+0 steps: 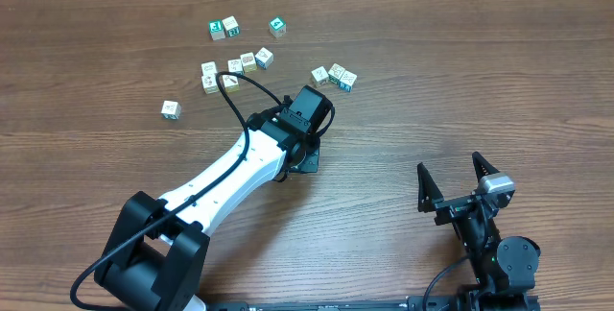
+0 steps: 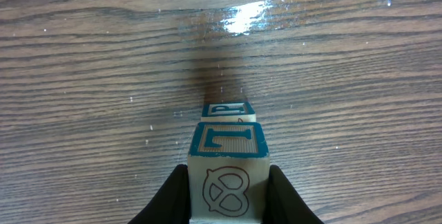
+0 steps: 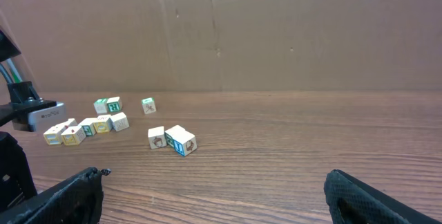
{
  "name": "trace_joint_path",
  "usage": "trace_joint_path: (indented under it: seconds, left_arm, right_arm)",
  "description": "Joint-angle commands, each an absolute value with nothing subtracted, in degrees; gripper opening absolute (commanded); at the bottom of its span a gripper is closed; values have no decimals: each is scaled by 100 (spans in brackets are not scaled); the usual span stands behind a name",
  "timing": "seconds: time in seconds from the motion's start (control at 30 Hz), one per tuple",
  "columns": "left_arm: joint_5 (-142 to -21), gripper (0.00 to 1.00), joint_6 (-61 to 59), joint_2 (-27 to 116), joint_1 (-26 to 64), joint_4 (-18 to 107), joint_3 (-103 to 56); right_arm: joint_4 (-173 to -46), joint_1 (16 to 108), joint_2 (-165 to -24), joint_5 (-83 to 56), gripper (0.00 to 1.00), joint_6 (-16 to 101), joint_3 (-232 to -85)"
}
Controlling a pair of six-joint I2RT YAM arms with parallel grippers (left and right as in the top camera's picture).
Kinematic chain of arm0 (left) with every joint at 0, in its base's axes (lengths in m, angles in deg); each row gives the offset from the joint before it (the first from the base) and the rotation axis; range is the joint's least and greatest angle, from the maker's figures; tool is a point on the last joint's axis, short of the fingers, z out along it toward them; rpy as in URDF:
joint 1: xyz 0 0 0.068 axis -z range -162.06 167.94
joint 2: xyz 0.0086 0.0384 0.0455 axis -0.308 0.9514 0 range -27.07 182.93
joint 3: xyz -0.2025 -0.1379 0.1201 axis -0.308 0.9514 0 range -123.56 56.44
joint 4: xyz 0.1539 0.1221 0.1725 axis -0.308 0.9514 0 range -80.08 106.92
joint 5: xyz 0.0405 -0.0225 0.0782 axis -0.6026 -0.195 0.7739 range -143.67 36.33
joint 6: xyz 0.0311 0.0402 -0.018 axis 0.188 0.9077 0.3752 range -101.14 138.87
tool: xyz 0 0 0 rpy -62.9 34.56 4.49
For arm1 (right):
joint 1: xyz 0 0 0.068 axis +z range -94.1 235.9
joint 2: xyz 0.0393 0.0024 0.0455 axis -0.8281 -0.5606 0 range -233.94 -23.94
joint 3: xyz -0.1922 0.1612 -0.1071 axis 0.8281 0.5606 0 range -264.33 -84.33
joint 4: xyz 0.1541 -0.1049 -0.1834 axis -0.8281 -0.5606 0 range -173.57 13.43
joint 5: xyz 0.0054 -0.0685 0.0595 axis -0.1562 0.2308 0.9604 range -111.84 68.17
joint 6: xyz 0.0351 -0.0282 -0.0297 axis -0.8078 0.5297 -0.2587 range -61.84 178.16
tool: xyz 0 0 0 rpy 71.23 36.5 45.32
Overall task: Form a tower
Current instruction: 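Lower the pretzel block onto the top of the P block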
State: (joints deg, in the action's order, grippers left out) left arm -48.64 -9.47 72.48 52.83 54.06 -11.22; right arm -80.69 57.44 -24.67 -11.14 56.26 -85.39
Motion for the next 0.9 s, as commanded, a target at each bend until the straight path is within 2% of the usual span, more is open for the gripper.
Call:
trace_joint_path:
  seconds: [0.0,0.87]
  left_arm:
    - [-4750,4,-1011,7303,5303,5393,-1235]
    - [-4746,4,-1098,7303,5370,5356,-1233]
  right_arm:
    - [-8047,5744,-2413,-1127,100,5651,-8478]
    - [-8047,5744,-2413,-1127,100,5653,-8478]
